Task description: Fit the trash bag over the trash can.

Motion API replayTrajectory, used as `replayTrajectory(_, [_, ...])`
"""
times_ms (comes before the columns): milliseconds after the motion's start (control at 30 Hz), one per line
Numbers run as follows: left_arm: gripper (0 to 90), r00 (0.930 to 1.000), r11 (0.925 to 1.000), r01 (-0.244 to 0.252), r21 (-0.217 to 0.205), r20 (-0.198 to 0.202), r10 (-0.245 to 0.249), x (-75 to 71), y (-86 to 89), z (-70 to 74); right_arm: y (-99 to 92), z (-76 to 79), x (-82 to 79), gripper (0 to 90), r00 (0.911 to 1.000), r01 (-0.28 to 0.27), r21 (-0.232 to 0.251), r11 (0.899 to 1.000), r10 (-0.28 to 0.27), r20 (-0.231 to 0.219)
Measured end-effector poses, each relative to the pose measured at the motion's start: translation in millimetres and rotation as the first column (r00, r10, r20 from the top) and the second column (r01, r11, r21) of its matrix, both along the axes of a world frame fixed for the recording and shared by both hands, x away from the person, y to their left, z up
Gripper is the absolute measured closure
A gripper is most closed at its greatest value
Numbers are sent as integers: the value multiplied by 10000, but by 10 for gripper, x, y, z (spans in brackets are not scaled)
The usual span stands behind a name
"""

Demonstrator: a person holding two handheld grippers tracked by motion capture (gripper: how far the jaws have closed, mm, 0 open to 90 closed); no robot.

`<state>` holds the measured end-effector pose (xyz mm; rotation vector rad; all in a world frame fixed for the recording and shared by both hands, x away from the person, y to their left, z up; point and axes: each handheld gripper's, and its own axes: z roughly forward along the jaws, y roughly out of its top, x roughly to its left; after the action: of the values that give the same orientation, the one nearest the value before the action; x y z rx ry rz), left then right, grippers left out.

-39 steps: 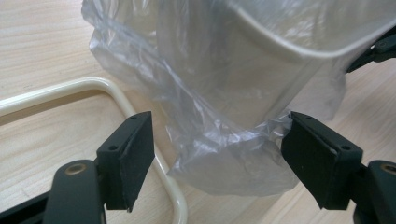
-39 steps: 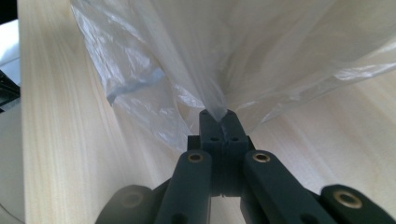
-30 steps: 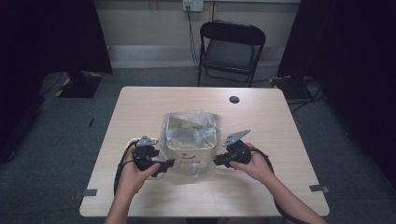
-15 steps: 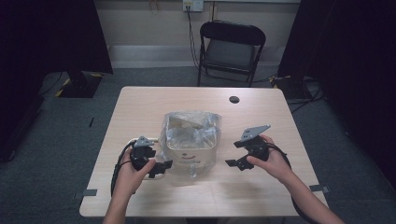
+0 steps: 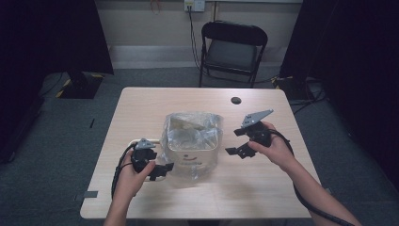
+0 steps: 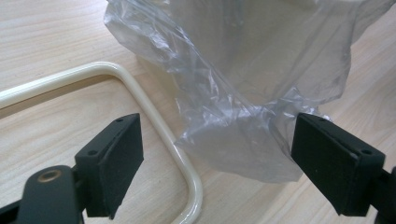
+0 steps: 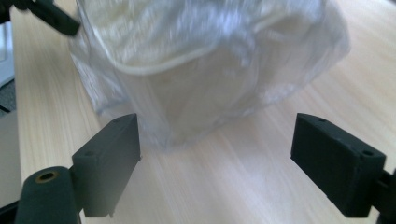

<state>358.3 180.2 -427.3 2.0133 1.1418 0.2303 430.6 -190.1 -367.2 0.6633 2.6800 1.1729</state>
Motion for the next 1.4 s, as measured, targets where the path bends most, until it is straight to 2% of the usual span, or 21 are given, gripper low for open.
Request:
replayTrajectory(100, [163, 10000, 10000, 67, 48, -18, -67, -7, 6, -6, 33, 78, 30, 147, 9999, -6, 48, 10000, 5, 106])
replayTrajectory(133, [163, 10000, 10000, 62, 60, -42, -61, -13, 19, -15, 64, 149, 63, 147, 9999, -14, 208, 9998, 11, 156])
replayTrajectory(200, [163, 10000, 10000, -38, -30, -58, 37, -18, 17, -24, 80, 182, 82, 147, 9999, 5, 315, 9995, -10, 168])
replayTrajectory(267, [162, 9999, 9999, 64, 77, -141, -62, -18, 31, -47, 145, 272, 151, 147, 9997, 3, 413, 9991, -13, 257])
replayTrajectory(533, [162, 9999, 10000, 26, 61, -107, -25, -32, 54, -32, 347, 293, 299, 146, 9997, 97, 536, 9985, -108, 218])
replayTrajectory(700, [162, 9999, 9999, -109, -93, -83, 108, -51, 84, -22, 582, 182, 388, 147, 9999, -36, 392, 9992, 31, 117])
replayTrajectory(833, [162, 9999, 9999, -109, -114, -66, 108, -54, 94, -14, 716, 107, 417, 147, 9996, -186, -1, 9998, 186, 195])
replayTrajectory(900, [162, 10000, 10000, -43, -51, -69, 43, -53, 99, -13, 737, 94, 420, 147, 9994, -234, -50, 9997, 236, 261])
replayTrajectory(1233, [162, 10000, 9999, 2, -123, -80, -3, -69, 82, 4, 859, 87, 394, 150, 9947, -572, -1245, 9906, 672, 778])
replayTrajectory(1367, [162, 9999, 9999, -34, -161, -120, 32, -69, 79, -7, 844, 129, 373, 153, 9947, -557, -1178, 9915, 653, 794])
replayTrajectory(1400, [162, 9999, 9998, -39, -204, -121, 37, -68, 75, -10, 818, 206, 361, 152, 9948, -521, -776, 9956, 586, 831])
